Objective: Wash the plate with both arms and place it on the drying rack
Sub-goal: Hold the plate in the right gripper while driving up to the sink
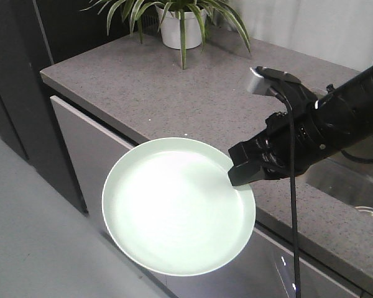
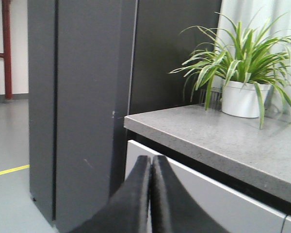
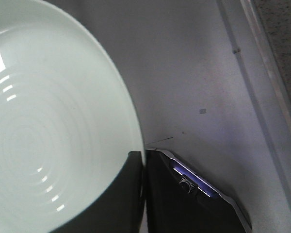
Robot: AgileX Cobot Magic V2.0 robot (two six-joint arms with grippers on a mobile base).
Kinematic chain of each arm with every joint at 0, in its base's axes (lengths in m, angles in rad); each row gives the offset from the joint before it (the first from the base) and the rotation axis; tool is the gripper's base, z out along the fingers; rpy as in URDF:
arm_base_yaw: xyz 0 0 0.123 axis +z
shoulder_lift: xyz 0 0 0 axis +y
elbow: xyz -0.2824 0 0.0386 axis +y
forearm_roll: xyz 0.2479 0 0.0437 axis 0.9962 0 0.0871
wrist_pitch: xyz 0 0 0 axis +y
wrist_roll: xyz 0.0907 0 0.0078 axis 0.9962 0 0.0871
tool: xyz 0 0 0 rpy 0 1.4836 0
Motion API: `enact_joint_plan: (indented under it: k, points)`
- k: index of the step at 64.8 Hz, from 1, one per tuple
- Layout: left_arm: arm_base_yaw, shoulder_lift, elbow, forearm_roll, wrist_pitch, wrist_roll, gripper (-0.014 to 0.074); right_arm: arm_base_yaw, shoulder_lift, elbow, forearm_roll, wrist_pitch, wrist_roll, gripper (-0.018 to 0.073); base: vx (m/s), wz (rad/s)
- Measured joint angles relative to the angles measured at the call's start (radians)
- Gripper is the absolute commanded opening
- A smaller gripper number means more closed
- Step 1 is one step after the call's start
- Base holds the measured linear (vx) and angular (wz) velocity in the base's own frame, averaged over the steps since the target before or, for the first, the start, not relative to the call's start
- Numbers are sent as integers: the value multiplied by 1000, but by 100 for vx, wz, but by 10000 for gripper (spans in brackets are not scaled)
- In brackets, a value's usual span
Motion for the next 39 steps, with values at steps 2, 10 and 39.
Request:
enact_joint_plan:
  k: [2, 10, 39]
  points:
    - [0, 0, 0, 0, 0, 0, -6, 0, 0, 0, 0, 0, 0, -4, 6, -23]
    - [0, 0, 0, 0, 0, 0, -6, 0, 0, 0, 0, 0, 0, -4, 6, -22]
    - [0, 0, 0, 0, 0, 0, -6, 0, 0, 0, 0, 0, 0, -4, 7, -27]
